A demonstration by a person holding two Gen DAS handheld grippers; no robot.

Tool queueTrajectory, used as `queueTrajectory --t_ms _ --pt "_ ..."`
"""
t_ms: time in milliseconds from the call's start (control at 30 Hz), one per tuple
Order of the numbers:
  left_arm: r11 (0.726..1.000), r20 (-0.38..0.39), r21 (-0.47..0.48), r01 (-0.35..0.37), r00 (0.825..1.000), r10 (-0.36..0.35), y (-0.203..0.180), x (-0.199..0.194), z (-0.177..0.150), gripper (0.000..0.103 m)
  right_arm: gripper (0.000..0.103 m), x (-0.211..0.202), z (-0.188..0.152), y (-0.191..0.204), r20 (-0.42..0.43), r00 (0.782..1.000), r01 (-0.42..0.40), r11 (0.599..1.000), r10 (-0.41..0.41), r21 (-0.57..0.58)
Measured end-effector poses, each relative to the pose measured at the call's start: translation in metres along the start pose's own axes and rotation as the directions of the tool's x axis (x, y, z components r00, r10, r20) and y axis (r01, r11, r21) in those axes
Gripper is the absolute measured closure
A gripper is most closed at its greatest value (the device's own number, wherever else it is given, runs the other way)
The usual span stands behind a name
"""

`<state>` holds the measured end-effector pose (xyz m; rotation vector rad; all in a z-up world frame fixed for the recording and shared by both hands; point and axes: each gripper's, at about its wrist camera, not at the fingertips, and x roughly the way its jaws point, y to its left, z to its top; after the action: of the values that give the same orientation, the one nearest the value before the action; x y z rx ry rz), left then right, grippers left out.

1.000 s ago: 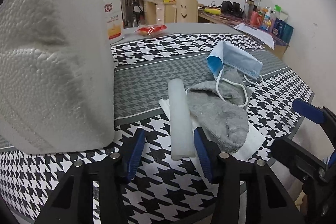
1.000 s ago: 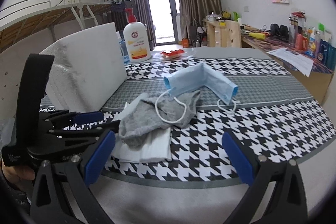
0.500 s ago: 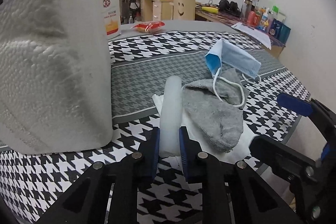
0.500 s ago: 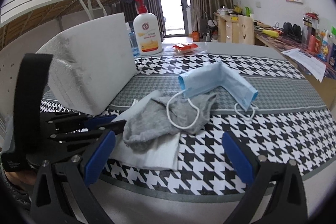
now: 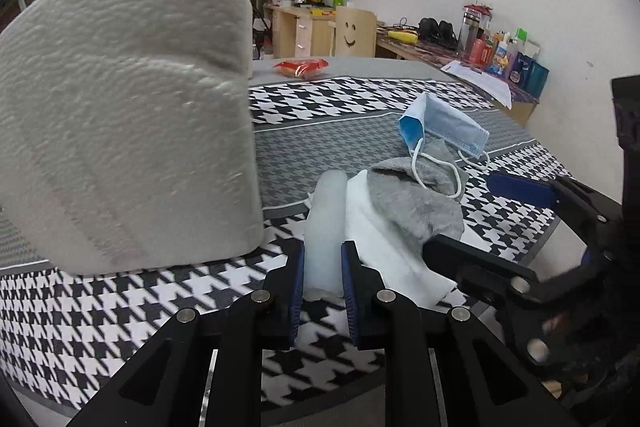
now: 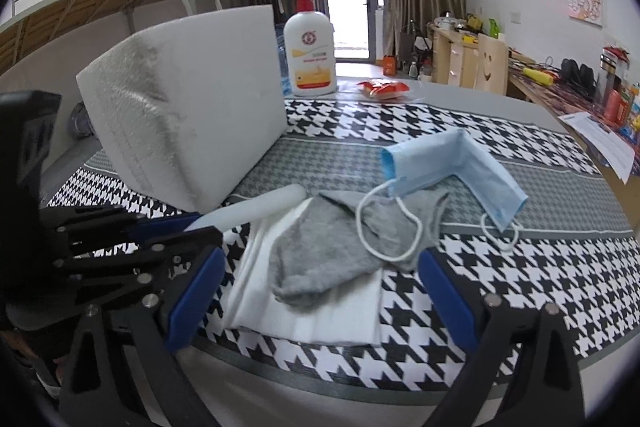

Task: Organize soft objects
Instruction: 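Grasp the grey sock with the right tool while the left tool holds the cylinder, then lift the grey sock with the right tool while the left tool holds the cylinder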

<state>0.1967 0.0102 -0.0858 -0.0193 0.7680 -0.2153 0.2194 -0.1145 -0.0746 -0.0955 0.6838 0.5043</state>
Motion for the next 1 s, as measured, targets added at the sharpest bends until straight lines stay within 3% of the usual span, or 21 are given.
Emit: queueTrajectory --t_ms 200,300,567,767,1000 --pt "1.000 0.007 -0.011 -0.015 1.000 0.015 0.009 -0.004 -0.006 0.083 0.014 0.014 0.003 0.008 -0.055 0.998 0.007 1.000 -0.008 -0.008" --pt "1.000 0.008 -0.020 -0.017 1.000 0.017 0.012 -0.006 -0.008 0.083 0.024 0.020 0.003 0.009 -0.085 0.996 0.005 1.000 -0.005 0.005" --pt "1.000 0.017 -0.011 -0.009 1.000 0.009 0.010 -0.008 -0.011 0.083 0.056 0.029 -0.002 0.006 -0.138 0.990 0.031 0.999 -0.026 0.036" --pt "1.000 0.024 -0.007 -0.008 1.000 0.008 0.010 -0.012 -0.013 0.083 0.081 0.023 -0.003 0.002 -0.130 0.991 0.036 0.997 -0.028 0.061" --pt "1.000 0.047 -0.006 -0.016 0.999 0.017 0.010 -0.022 -0.013 0.083 0.085 0.000 0.002 -0.001 -0.079 0.996 0.045 0.996 -0.038 0.081"
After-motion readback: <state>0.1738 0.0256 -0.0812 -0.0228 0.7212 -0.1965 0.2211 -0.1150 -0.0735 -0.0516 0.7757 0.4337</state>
